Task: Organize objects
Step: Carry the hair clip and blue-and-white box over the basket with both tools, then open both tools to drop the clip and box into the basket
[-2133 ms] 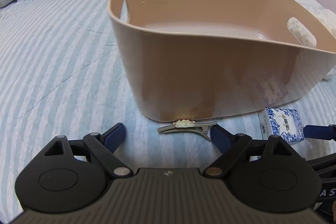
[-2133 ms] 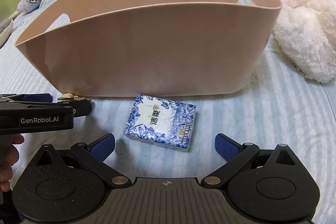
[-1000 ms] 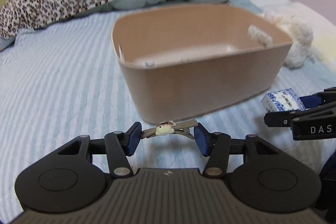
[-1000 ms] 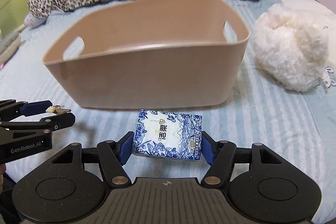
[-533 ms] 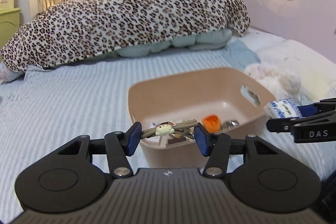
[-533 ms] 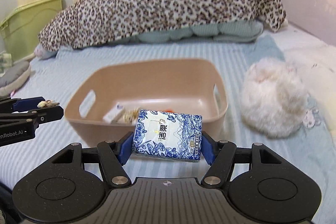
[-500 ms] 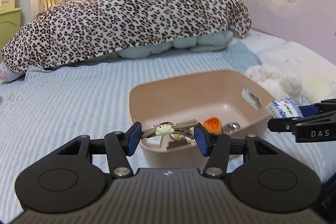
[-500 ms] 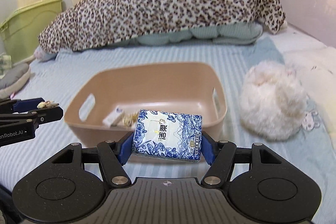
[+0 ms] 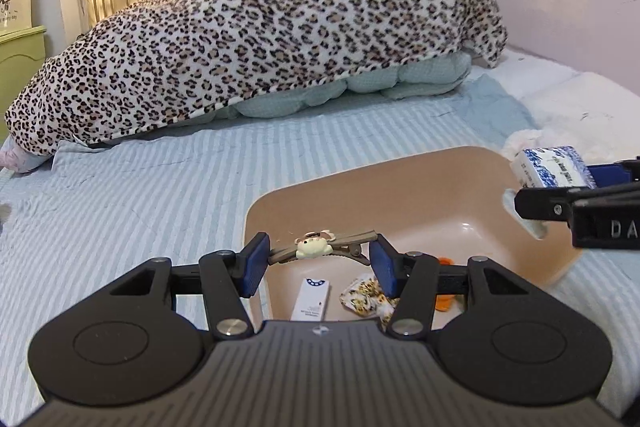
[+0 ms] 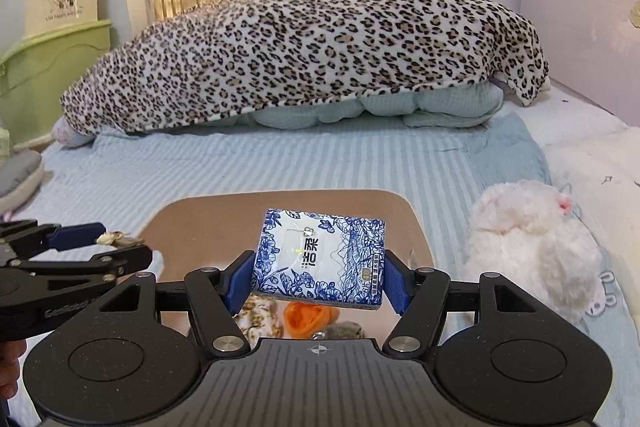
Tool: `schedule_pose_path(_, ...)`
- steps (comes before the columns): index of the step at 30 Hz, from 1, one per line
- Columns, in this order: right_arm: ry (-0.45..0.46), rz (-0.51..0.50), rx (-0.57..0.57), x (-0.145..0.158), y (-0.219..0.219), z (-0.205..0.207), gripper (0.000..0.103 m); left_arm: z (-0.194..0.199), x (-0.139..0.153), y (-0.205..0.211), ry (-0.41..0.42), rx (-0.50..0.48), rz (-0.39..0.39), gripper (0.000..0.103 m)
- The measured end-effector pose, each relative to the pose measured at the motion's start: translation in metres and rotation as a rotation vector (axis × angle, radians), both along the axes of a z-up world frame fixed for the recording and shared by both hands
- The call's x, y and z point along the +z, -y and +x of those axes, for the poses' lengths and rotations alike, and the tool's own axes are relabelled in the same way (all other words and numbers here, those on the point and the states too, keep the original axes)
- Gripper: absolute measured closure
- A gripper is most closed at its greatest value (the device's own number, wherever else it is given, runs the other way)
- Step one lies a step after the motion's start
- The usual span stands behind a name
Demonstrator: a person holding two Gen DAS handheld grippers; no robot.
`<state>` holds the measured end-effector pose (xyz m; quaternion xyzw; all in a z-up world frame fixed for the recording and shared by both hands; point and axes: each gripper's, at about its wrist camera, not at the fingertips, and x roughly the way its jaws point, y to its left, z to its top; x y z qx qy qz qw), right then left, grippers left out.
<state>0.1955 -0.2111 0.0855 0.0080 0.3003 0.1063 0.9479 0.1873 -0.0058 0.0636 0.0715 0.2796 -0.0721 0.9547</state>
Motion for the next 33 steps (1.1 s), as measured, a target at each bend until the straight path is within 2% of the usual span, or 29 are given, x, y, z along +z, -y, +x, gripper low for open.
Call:
schedule_pose_path(6,-0.057,-0.033,-0.014,-0.023,-0.006,0.028,0.04,0.031,-0.027,0.011,-0.084,0.024,0.029,0.047)
schedule_pose_path(12,-0.113,-0.09,-0.014,-0.05,-0.011,0.044,0.04,0.049,-0.06,0.016,-0.162,0.048,0.103,0.047)
schedule_pose_path(15,-0.148,-0.115,-0.013,-0.061,-0.014,0.048,0.04,0.05,-0.065,0.015,-0.165,0.055,0.115,0.047)
schedule_pose_path(17,-0.16,-0.136,-0.007,-0.063,-0.016,0.048,0.04,0.051,-0.064,0.015,-0.169,0.047,0.116,0.047)
schedule_pose_path(18,-0.164,-0.143,0.001,-0.064,-0.017,0.048,0.037,0.05,-0.063,0.015,-0.174,0.042,0.112,0.046)
schedule_pose_path(21,-0.166,-0.121,0.002,-0.058,-0.015,0.045,0.033,0.045,-0.056,0.015,-0.175,0.036,0.098,0.046)
schedule_pose_path(22,-0.167,-0.107,-0.001,-0.055,-0.014,0.044,0.031,0.043,-0.053,0.015,-0.174,0.033,0.091,0.043)
schedule_pose_path(23,-0.166,-0.096,-0.003,-0.052,-0.012,0.042,0.03,0.04,-0.049,0.014,-0.173,0.031,0.084,0.035)
schedule_pose_path(26,-0.152,-0.082,-0.003,-0.041,-0.008,0.034,0.026,0.028,-0.037,0.013,-0.141,0.035,0.074,0.021)
schedule_pose_path(28,-0.133,-0.086,-0.006,-0.032,-0.005,0.026,0.02,0.021,-0.029,0.013,-0.123,0.04,0.083,0.017)
schedule_pose_path(30,-0.126,-0.088,-0.009,-0.024,-0.001,0.018,0.015,0.015,-0.023,0.012,-0.117,0.046,0.081,0.017)
schedule_pose_path(33,-0.13,-0.073,-0.01,-0.016,0.005,0.004,0.015,0.005,-0.014,0.01,-0.127,0.056,0.057,0.017)
